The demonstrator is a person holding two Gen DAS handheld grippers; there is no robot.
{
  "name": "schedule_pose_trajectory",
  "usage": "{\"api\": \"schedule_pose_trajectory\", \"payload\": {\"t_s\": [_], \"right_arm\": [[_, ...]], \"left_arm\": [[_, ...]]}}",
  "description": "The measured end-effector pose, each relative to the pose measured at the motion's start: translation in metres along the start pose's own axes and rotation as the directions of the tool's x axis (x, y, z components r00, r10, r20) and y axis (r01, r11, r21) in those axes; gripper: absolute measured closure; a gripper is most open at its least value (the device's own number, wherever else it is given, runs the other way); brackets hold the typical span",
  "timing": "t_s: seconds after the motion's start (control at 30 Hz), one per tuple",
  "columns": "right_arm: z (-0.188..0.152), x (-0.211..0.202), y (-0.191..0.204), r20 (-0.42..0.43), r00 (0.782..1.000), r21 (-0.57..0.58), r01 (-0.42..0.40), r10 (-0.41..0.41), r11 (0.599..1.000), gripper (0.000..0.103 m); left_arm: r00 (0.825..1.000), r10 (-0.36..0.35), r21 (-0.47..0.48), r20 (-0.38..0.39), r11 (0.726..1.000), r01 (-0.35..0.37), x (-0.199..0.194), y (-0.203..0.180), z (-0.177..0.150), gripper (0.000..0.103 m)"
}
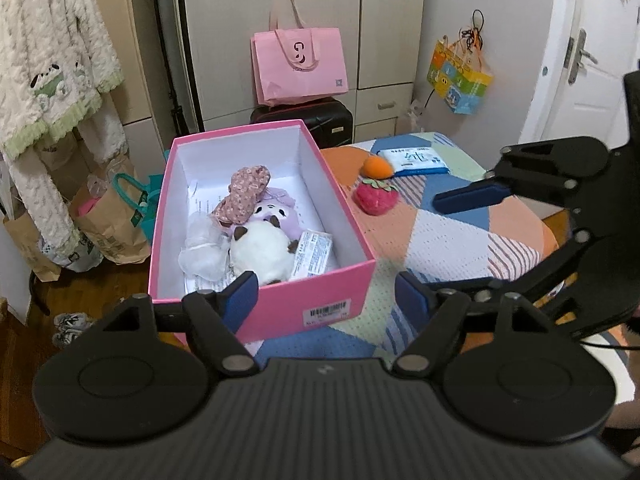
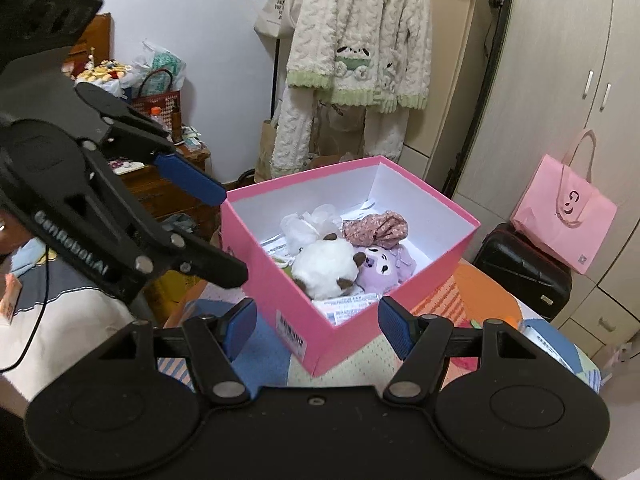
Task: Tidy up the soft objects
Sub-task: 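Move both tools back toward the strawberry pouch and wipes pack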
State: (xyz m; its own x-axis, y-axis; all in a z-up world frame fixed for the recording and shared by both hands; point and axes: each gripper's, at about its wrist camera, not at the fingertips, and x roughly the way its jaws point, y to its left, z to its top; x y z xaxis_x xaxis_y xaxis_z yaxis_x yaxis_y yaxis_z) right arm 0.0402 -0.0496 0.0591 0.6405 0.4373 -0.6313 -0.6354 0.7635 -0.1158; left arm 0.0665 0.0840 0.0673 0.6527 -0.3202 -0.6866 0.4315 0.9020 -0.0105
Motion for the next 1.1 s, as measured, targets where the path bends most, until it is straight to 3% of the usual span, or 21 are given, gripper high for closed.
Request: {"api": "schedule_pose_trajectory", "payload": {"t_s": [0.13, 0.33, 0.53, 0.83, 0.97, 1.1], "right_arm": [[-0.019, -0.02, -0.009, 0.017, 1.0, 0.023, -0.004, 0.003, 1.0, 0.03], [-0.053, -0.038, -0.03, 0.019, 1.0, 0.1, 0.022, -0.024, 0.995, 0.029], [-0.086, -0.044, -0.055, 0.013, 0.999, 0.185, 0.035, -0.038, 0.982, 0.029], [-0.125, -0.026, -0.1, -0.016, 0.999, 0.295, 0.034, -0.031, 0.955, 0.028], [-0.137, -0.02, -0.12, 0.04, 0.999, 0.318, 0.007, -0.021, 0.948, 0.027], [-0.14, -0.011, -0.137, 0.088, 0.995, 0.338, 0.013, -0.045, 0.941, 0.026]], "left_arm": [[1.0, 0.01, 0.034, -0.003, 0.999, -0.01, -0.007, -0.017, -0.002, 0.028], [0.999, -0.032, 0.07, -0.012, 0.997, 0.032, -0.006, -0.041, -0.008, 0.027], [0.996, -0.086, 0.099, -0.037, 0.991, 0.089, 0.013, -0.067, -0.01, 0.027], [0.991, -0.111, 0.152, -0.073, 0.981, 0.121, 0.056, -0.104, -0.008, 0.027], [0.994, -0.093, 0.209, -0.05, 0.973, 0.101, 0.073, -0.119, -0.009, 0.027], [0.997, -0.077, 0.194, -0.004, 0.978, 0.076, 0.096, -0.127, -0.004, 0.027]]}}
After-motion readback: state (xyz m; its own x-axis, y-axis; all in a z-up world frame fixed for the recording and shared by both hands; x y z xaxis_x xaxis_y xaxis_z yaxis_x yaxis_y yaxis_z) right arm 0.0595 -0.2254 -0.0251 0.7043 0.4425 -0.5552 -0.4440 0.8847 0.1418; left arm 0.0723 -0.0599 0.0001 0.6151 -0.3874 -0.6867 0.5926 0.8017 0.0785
